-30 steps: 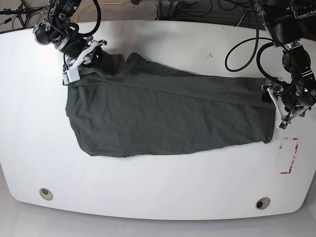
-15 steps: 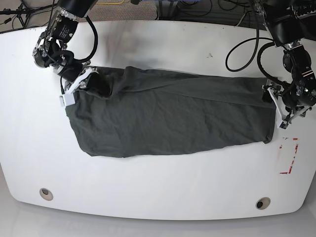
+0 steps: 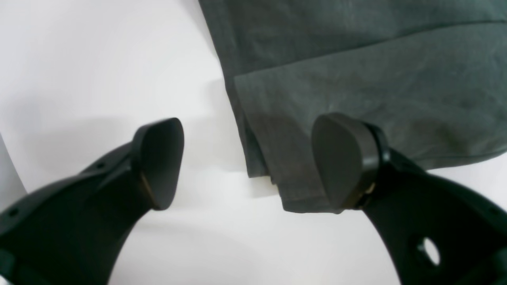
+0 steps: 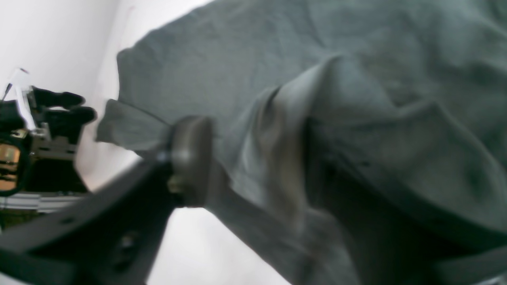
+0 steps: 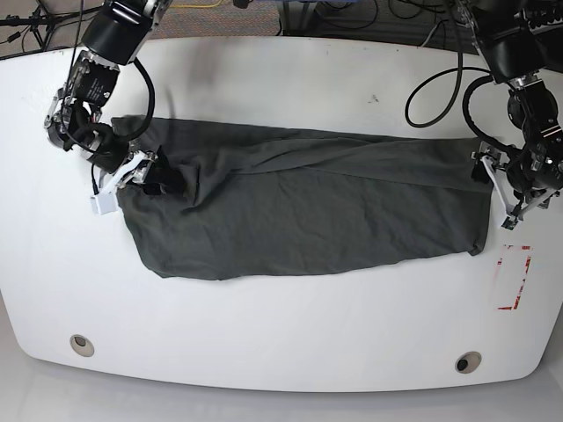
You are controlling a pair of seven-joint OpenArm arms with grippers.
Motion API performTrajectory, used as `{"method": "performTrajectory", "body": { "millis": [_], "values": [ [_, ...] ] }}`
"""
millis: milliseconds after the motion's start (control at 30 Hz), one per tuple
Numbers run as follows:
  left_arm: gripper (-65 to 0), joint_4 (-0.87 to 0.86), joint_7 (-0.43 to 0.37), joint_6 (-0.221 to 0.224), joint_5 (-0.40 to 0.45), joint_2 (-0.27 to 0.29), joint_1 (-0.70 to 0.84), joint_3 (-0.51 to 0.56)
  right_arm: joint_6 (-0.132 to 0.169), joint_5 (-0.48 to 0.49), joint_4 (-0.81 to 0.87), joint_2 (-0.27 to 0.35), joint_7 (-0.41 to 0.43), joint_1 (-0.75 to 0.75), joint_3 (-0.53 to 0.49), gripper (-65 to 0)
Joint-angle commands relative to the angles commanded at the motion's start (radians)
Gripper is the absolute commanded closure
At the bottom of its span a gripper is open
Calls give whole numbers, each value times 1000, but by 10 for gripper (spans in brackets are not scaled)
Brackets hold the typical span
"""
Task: Fold the T-shirt properly
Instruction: 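Drag the right gripper's held corner along the shirt edge toward the hem, then pull the held edge taut between both grippers, sliding the shirt back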
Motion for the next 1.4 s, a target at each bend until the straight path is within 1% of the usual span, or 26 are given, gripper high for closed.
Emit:
{"method": "performTrajectory", "body": {
  "millis": [67, 133, 233, 267, 400, 467, 533, 567, 600, 633, 700, 733, 800, 900, 1000, 1033, 1100, 1200, 1233, 1267, 1400],
  "values": [
    [-506, -2, 0, 0, 0, 0, 0, 2, 0, -23, 2, 21, 0, -2, 0, -480],
    [-506, -2, 0, -2, 0, 2, 0, 2, 0, -37, 2, 44, 0, -6, 0, -482],
    [-506, 3, 0, -2, -2, 2, 0, 2, 0, -60, 11, 98, -2, -32, 2, -482],
    [-506, 3, 0, -2, -3, 2, 0, 2, 0, -72, 28, 115, -2, -49, 2, -482],
    [-506, 3, 0, -3, -5, 3, 14, 2, 0, -123, 132, 140, 6, -110, 3, -482],
    [-506, 5, 0, -3, -6, 5, 28, 2, 0, -160, 183, 140, 20, -141, 3, -482],
    [-506, 5, 0, -3, -6, 11, 41, 2, 0, -224, 241, 137, 34, -173, 3, -482],
    [-506, 5, -3, -3, -6, 21, 46, 2, 0, -247, 256, 135, 38, -183, 3, -482],
    [-506, 5, -6, -3, -6, 35, 54, -2, 0, -290, 272, 132, 43, -193, 3, -482],
    [-506, 5, -6, -3, -6, 38, 57, -3, 0, -304, 275, 130, 43, -196, 3, -482],
    [-506, 5, -11, -3, -6, 54, 69, -3, 0, -376, 273, 107, 60, -199, 3, -482],
    [-506, 5, -15, -3, -6, 55, 71, -3, 0, -396, 273, 100, 68, -203, 3, -482],
    [-506, 5, -41, -3, -6, 71, 83, -3, 0, -460, 273, 81, 89, -203, 3, -482],
    [-506, 5, -84, -2, -5, 91, 100, -3, 0, -520, 272, 55, 109, -203, 0, -482],
    [-506, 31, -124, 3, -5, 107, 127, -8, 0, -542, 272, 37, 118, -204, 0, -482],
    [-506, 43, -137, 5, -5, 109, 133, -9, 0, -543, 269, 34, 120, -204, 0, -482],
    [-506, 80, -187, 5, -3, 110, 161, -17, 0, -557, 241, 29, 123, -204, 0, -482],
    [-506, 130, -235, 5, -3, 110, 192, -20, 0, -569, 204, 25, 129, -203, 0, -482],
    [-506, 137, -239, 5, -3, 110, 195, -20, 0, -569, 198, 20, 133, -203, 0, -482],
    [-506, 149, -259, 6, -3, 110, 201, -21, 0, -575, 181, 9, 149, -203, 0, -482],
    [-506, 160, -322, 6, -2, 109, 226, -37, 0, -575, 127, 5, 192, -215, -2, -482]
  ]
}}
